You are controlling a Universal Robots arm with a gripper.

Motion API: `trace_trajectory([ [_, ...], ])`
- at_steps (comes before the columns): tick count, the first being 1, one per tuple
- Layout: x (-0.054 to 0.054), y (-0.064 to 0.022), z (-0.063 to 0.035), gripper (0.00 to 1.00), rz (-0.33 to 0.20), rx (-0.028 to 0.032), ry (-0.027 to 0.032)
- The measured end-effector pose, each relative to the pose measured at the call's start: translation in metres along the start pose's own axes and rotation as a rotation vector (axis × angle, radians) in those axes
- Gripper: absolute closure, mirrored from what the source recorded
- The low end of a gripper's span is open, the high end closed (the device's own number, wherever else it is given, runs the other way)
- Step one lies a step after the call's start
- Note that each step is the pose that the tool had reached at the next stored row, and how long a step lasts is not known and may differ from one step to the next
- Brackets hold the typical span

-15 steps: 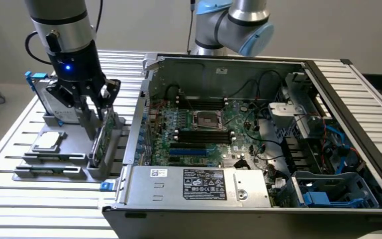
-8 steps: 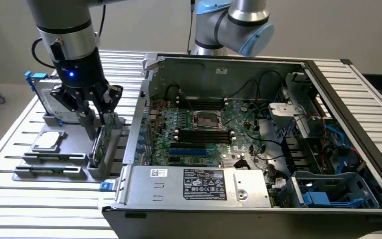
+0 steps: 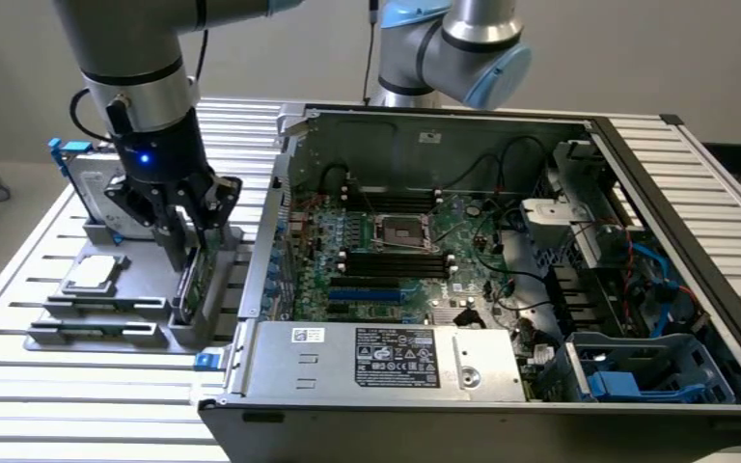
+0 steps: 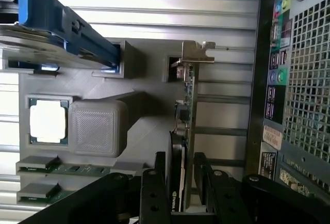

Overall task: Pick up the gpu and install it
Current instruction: 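Pick up the gpu and move the gpu toward the slot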

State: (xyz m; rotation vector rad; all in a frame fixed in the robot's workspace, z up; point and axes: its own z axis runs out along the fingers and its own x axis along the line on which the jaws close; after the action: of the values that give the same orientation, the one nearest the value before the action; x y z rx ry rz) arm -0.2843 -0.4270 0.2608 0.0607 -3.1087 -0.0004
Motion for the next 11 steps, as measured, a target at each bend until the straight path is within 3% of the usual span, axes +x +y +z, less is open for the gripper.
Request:
trace_trajectory([
  [11,0.001,-0.0021,0.018,0.64,0.001,0.0001,0.0],
])
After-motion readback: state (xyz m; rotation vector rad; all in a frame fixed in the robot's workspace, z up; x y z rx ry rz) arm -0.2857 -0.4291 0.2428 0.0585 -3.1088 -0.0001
